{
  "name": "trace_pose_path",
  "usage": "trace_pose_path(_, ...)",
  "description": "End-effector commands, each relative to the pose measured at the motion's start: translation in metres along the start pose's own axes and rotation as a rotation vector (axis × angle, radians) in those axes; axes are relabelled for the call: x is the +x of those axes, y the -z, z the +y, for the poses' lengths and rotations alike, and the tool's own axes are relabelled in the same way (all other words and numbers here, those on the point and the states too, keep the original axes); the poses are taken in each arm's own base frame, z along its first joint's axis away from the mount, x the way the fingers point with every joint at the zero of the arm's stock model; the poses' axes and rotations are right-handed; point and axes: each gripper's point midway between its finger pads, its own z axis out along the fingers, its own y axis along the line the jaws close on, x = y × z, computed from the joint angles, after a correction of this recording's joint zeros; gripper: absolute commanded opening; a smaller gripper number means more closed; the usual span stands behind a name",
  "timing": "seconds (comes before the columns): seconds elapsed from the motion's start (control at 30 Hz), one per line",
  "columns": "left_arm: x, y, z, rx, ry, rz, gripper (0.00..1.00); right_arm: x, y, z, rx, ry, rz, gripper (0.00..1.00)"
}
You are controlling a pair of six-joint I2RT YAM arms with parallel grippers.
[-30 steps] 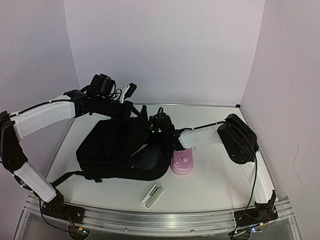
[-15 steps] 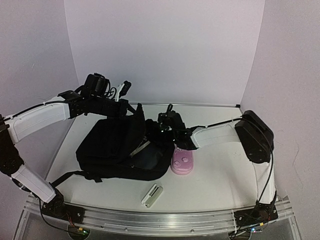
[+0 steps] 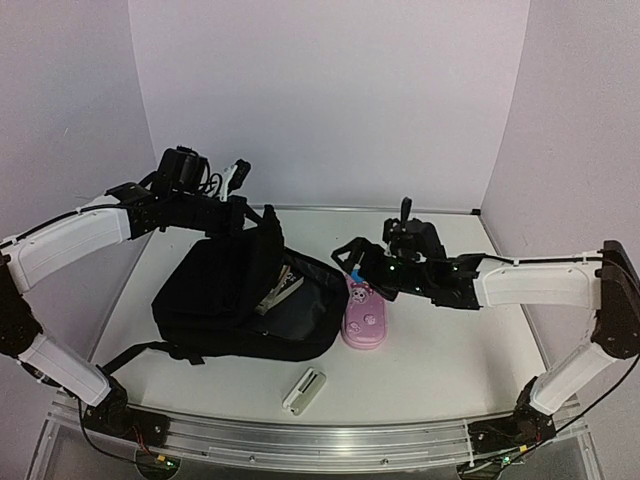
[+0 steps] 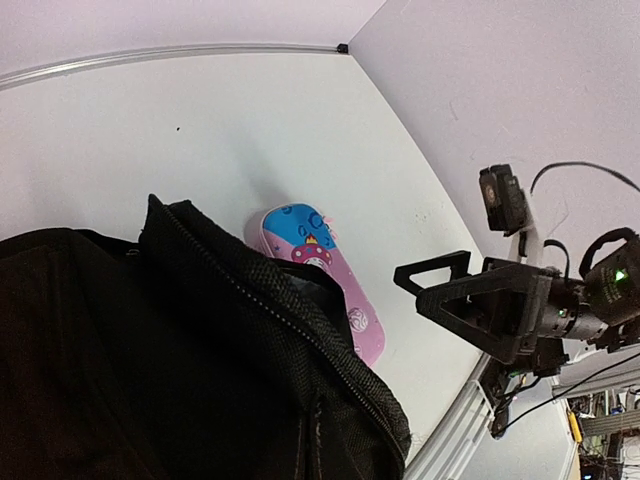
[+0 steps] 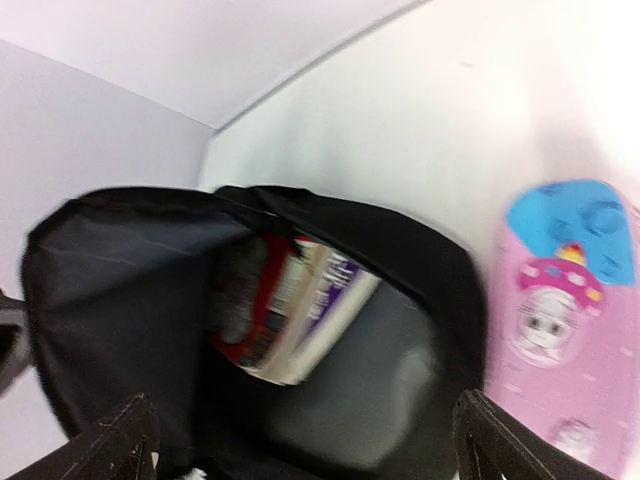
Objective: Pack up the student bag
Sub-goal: Place the book in the student bag, then pick up the stationery from the center of the board.
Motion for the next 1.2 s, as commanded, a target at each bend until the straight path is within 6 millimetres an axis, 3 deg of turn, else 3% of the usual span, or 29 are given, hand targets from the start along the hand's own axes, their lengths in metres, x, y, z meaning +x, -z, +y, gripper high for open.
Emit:
trace_pose_path(0.0, -0.025, 0.023, -0.021, 0.058, -0.041, -0.106, 0.00, 0.002, 0.020, -0.070, 0.170, 0.000, 0.018, 0.98)
trace_pose_path(0.17, -0.023, 0.020, -0.021, 0.067, -0.030, -0.091, 0.00, 0.004, 0.018, -0.112, 0.157, -0.019, 0.132, 0.92)
trace_pose_path(0.3, -0.021, 0.017, -0.021, 0.076, -0.022, -0.080, 0.00, 0.000, 0.016, -0.113, 0.054, -0.015, 0.183, 0.83)
trace_pose_path(0.7, -0.020, 0.015, -0.019, 0.075, -0.013, -0.068, 0.00, 0.020, -0.016, -0.158, 0.069, -0.046, 0.321, 0.67)
trace_pose_path(1.17, -0.020, 0.013, -0.017, 0.072, 0.002, -0.059, 0.00, 0.027, -0.042, -0.158, 0.020, -0.047, 0.376, 0.56)
